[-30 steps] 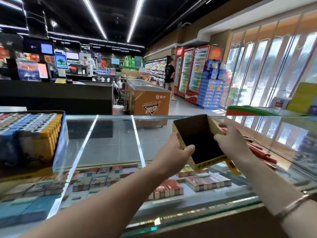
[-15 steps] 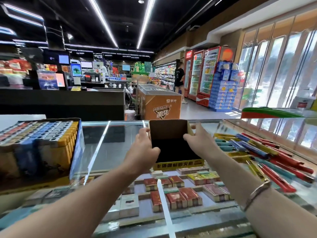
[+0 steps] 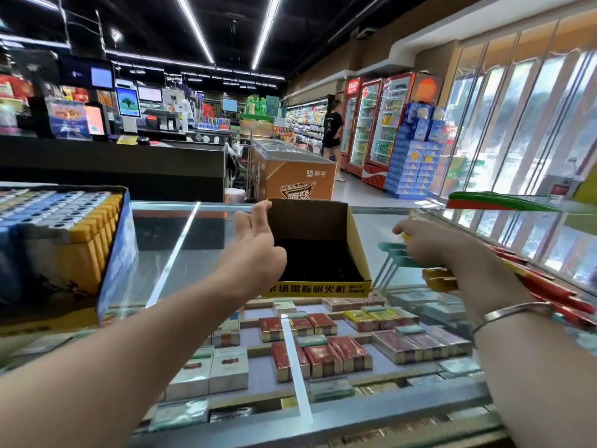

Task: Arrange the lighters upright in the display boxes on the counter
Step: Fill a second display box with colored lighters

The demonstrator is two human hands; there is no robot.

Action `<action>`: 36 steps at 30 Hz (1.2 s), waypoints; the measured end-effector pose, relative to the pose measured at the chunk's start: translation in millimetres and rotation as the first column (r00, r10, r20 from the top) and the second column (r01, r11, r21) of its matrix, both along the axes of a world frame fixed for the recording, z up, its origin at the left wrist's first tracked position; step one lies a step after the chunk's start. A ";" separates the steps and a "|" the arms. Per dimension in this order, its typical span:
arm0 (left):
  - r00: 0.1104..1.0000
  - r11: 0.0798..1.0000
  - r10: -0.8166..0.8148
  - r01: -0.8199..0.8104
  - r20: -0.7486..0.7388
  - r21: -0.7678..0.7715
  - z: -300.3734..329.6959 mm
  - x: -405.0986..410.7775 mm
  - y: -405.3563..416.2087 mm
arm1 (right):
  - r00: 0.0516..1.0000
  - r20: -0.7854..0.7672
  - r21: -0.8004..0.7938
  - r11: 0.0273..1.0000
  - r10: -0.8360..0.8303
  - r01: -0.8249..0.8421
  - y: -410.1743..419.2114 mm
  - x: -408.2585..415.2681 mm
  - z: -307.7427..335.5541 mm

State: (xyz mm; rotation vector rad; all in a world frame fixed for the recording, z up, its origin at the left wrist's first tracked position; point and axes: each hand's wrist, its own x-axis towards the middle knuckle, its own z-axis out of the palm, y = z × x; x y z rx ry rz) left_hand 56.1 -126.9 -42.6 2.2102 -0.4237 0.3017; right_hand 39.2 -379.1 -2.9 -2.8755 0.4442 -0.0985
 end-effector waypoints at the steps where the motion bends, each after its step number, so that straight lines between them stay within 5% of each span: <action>1: 1.000 1.000 0.003 -0.003 0.015 0.017 0.3 -0.2 0.4 | 1.000 -0.008 -0.013 1.000 0.004 -0.004 -0.8 -0.6 0.2; 7: 0.998 1.000 -0.025 0.025 -0.056 -0.002 0.2 -3.2 0.2 | 0.988 -0.114 -0.105 0.988 0.102 -0.114 0.3 -0.8 -10.3; 18: 0.980 0.998 -0.052 0.059 -0.190 0.030 7.8 3.8 3.0 | 0.980 0.040 -0.057 0.979 0.196 -0.194 11.8 13.1 -19.7; 22: 0.917 0.975 -0.128 0.186 -0.377 0.122 23.5 -3.8 16.0 | 0.949 0.186 -0.213 0.953 0.255 -0.214 18.8 18.3 -24.4; 25: 0.893 0.934 -0.174 0.283 -0.416 0.218 33.6 -13.7 23.5 | 0.847 0.465 0.018 0.954 0.257 -0.299 24.2 19.3 -19.5; 27: 0.893 0.897 -0.179 0.320 -0.414 0.303 40.4 -20.1 25.8 | 0.744 0.648 0.277 0.861 0.161 -0.427 31.5 13.7 -10.4; 31: 0.874 0.799 -0.188 0.401 -0.448 0.447 53.8 -29.9 30.5 | 0.623 0.781 0.465 0.711 -0.049 -0.528 55.8 -0.9 11.7; 36: 0.880 0.812 -0.254 0.419 -0.401 0.406 62.9 -32.4 41.2 | 0.731 0.682 0.702 0.297 -0.018 -0.647 99.8 -15.8 38.2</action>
